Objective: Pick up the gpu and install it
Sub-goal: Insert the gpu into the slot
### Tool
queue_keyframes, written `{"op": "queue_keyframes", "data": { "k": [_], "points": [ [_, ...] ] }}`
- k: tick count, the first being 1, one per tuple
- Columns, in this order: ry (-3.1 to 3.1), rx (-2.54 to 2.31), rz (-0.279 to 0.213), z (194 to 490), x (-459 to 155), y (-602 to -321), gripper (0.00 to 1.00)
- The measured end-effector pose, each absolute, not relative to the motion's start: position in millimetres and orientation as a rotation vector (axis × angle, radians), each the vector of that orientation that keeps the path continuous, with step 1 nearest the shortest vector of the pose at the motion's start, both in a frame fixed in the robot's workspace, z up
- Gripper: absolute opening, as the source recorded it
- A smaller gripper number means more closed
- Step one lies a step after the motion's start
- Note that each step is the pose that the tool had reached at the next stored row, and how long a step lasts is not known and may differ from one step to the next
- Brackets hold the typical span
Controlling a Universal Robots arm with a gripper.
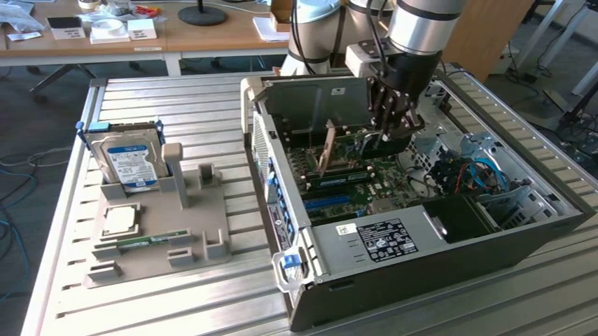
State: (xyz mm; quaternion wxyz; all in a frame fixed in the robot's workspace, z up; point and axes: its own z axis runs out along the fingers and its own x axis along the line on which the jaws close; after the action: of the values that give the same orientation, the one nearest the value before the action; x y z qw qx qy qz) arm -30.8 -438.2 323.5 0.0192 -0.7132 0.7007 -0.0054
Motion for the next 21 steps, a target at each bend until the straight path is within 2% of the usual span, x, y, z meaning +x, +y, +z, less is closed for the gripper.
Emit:
{"op": "queue_keyframes", "data": {
  "k": [21],
  "points": [
    [2.175, -2.214, -0.017, 318.7, -42.8, -438.2, 0.27]
  ]
}}
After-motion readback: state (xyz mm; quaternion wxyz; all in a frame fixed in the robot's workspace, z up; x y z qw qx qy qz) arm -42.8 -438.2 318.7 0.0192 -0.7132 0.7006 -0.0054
